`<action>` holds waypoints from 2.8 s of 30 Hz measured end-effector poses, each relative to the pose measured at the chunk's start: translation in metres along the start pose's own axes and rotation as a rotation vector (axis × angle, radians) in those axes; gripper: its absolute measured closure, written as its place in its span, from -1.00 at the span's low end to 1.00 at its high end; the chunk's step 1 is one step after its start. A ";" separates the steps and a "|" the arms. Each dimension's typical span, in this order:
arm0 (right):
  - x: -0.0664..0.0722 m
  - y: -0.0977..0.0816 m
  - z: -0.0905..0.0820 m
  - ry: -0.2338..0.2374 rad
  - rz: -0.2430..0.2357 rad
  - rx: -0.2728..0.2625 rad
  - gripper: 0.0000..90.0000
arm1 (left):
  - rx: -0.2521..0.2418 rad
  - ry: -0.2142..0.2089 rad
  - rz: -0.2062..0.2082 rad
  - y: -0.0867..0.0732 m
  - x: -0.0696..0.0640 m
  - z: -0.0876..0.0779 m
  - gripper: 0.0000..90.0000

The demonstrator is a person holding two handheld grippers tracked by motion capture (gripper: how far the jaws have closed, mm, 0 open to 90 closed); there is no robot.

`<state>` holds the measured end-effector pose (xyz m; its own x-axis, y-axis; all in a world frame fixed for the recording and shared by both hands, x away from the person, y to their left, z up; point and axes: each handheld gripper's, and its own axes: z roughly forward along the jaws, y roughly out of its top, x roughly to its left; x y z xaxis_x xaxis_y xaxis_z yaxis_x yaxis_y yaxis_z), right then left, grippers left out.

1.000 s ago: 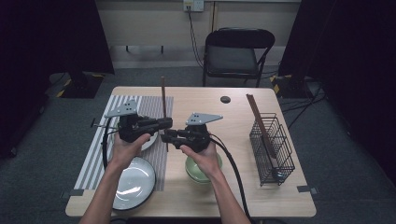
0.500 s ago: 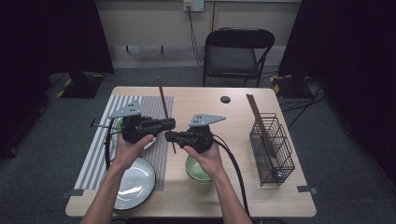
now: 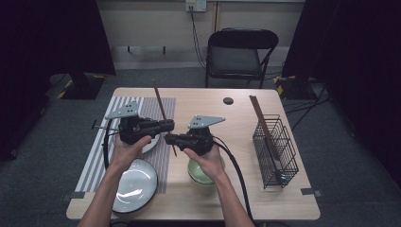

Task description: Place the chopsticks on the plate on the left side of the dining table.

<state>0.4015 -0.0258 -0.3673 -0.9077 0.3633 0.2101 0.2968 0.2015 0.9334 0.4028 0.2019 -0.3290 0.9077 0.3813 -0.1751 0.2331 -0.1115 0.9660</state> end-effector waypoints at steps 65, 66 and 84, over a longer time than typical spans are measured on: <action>0.007 0.000 -0.020 -0.046 -0.043 0.010 0.90 | -0.004 0.230 -0.056 -0.002 0.029 -0.026 -0.43; 0.007 0.000 -0.020 -0.045 -0.044 0.010 0.90 | -0.005 0.232 -0.057 -0.002 0.029 -0.026 -0.44; 0.008 -0.007 -0.023 -0.042 -0.054 0.029 0.91 | -0.018 0.304 -0.067 0.001 0.038 -0.047 -0.49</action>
<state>0.3857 -0.0451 -0.3653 -0.9095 0.3890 0.1468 0.2568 0.2478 0.9342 0.4210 0.2598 -0.3258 0.7441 0.6444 -0.1765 0.2802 -0.0612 0.9580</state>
